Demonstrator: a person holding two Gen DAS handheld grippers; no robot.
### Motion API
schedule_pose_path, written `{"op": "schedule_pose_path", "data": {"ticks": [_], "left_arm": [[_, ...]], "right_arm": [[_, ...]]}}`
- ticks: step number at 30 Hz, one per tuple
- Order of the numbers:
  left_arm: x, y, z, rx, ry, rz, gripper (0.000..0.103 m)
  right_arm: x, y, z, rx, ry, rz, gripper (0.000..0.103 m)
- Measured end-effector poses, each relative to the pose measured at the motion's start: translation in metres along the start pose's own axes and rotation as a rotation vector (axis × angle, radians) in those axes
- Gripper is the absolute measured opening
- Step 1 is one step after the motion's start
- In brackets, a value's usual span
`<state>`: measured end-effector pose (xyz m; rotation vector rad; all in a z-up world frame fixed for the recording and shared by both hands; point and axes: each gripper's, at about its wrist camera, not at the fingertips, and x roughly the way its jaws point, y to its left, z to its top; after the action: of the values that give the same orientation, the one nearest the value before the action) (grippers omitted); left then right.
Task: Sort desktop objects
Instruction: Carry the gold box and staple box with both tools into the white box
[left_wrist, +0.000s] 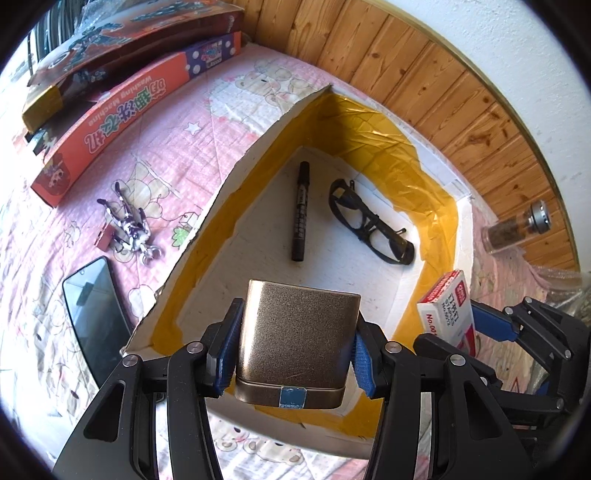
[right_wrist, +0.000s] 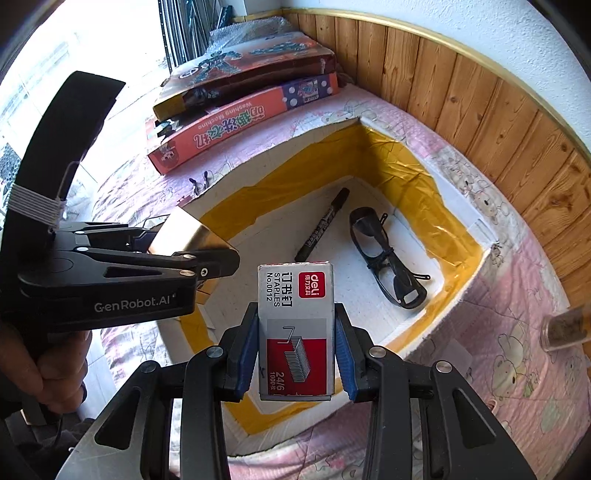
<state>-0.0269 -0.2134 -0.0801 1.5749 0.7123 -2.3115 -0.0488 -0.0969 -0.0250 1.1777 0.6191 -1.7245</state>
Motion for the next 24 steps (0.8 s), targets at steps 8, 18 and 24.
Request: {"op": "schedule_pose_path", "data": {"ticks": [8,18,24], "left_arm": [[0.021,-0.006,0.007,0.028,0.047,0.03,0.054],[0.052,-0.001,0.009,0.031,0.129,0.079,0.054],[0.061,0.001,0.011,0.038,0.149,0.107,0.054]], "right_arm": [[0.03,-0.014,0.01,0.007,0.05,0.005,0.039],[0.064,-0.031,0.025,0.044,0.105,0.025,0.039],[0.08,-0.037,0.035,0.053,0.132,0.019,0.039]]}}
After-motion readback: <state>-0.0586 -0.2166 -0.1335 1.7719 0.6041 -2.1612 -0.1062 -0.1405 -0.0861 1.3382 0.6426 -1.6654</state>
